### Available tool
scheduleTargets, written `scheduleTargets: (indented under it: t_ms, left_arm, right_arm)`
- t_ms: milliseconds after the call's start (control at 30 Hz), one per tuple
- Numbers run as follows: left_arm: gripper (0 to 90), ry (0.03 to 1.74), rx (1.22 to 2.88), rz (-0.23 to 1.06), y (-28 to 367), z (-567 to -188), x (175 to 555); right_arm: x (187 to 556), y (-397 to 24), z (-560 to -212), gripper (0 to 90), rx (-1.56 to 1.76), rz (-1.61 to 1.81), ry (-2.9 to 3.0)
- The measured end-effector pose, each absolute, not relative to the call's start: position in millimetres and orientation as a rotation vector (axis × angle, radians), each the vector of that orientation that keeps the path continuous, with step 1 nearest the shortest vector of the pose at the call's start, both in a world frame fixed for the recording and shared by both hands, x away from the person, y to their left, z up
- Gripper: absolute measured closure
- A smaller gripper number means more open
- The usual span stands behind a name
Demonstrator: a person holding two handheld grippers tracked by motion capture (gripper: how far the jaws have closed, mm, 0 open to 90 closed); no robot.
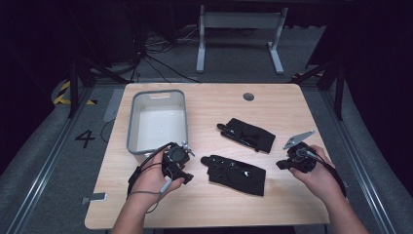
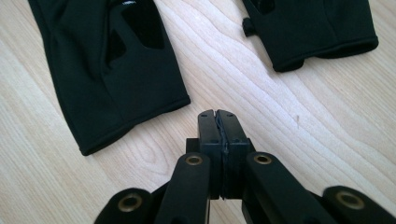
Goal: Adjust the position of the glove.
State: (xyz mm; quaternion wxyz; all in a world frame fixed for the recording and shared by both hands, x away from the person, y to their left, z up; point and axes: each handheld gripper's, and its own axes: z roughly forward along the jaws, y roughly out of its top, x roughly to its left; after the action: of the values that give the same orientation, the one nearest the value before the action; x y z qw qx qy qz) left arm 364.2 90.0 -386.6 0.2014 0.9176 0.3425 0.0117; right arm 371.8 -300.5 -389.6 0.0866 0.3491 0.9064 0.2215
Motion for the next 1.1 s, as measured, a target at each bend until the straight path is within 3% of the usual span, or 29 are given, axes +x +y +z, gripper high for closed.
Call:
scheduleTargets:
  t_ms: [33, 233, 467, 1100]
  left_arm:
    - [40.0, 0.96, 2.544, 0.026, 91, -386, 365]
    - [57.0, 0.895, 2.513, 0.065, 88, -380, 364]
    - [88.4, 0.841, 2.515, -0.004, 78, -383, 362]
    - [89.9, 0.766, 2.499, -0.048, 41, -403, 381]
  right_arm:
    - [371, -300, -389, 90.0, 1.036, 0.661, 2.698]
    - [368, -295, -388, 90.0, 1.019, 0.674, 2.707]
    - [361, -288, -386, 90.0, 0.992, 0.702, 2.728]
    - [342, -282, -394, 90.0, 0.987, 0.821, 2.737]
